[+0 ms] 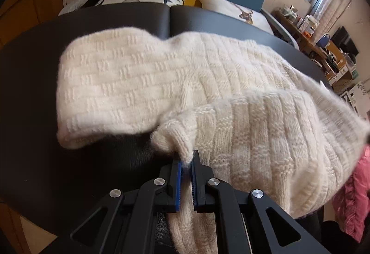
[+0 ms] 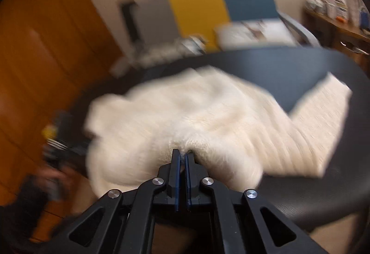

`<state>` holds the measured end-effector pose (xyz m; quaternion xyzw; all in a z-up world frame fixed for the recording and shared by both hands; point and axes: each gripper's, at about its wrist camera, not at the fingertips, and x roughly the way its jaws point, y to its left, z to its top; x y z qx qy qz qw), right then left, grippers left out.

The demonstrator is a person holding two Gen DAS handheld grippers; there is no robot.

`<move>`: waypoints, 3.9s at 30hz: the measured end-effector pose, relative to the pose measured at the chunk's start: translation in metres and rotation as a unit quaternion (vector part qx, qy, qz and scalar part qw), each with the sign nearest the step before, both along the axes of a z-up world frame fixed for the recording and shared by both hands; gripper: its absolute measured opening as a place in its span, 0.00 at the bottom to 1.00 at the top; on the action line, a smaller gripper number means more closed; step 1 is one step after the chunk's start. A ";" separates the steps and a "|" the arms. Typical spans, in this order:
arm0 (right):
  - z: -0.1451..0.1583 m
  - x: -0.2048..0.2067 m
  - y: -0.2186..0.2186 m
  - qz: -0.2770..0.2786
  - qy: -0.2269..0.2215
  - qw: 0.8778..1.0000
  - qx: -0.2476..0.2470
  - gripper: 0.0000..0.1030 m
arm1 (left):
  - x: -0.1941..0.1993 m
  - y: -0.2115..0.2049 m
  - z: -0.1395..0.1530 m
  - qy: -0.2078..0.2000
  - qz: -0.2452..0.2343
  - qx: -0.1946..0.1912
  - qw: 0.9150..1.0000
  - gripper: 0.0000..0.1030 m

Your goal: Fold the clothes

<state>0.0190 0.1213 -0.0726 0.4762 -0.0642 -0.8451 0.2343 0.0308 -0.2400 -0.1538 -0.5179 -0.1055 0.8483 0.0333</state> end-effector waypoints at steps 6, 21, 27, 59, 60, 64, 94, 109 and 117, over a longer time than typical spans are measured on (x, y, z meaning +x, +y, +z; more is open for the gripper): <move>-0.003 0.006 0.022 0.006 -0.013 0.999 0.050 0.14 | 0.010 -0.003 0.023 0.008 -0.036 0.010 0.999 0.07; -0.008 -0.163 -0.028 0.085 -0.008 0.993 0.087 0.24 | -0.109 0.017 0.101 0.146 -0.141 -0.114 0.972 0.63; -0.047 -0.223 -0.054 0.138 -0.039 0.980 0.136 0.24 | -0.178 0.055 0.055 0.096 -0.240 -0.177 0.950 0.64; -0.041 -0.246 -0.097 0.174 0.069 0.953 0.237 0.06 | -0.176 0.049 0.038 0.127 -0.161 -0.101 0.974 0.10; -0.032 -0.245 -0.099 0.170 0.083 0.953 0.236 0.06 | -0.168 0.047 0.050 0.148 -0.149 -0.108 0.972 0.10; 0.012 -0.248 -0.108 0.143 0.158 0.950 0.230 0.03 | -0.157 0.034 0.086 0.216 -0.104 -0.137 0.961 0.11; -0.002 -0.195 0.022 0.098 -0.017 0.993 -0.058 0.24 | -0.198 0.037 0.057 0.120 -0.126 -0.256 0.951 0.19; -0.022 -0.146 0.004 0.080 -0.037 0.993 -0.076 0.25 | -0.244 -0.013 0.063 0.047 -0.021 -0.231 0.972 0.39; -0.023 -0.140 0.029 0.075 -0.069 0.987 -0.123 0.25 | -0.162 -0.019 0.073 0.045 -0.074 -0.064 0.994 0.40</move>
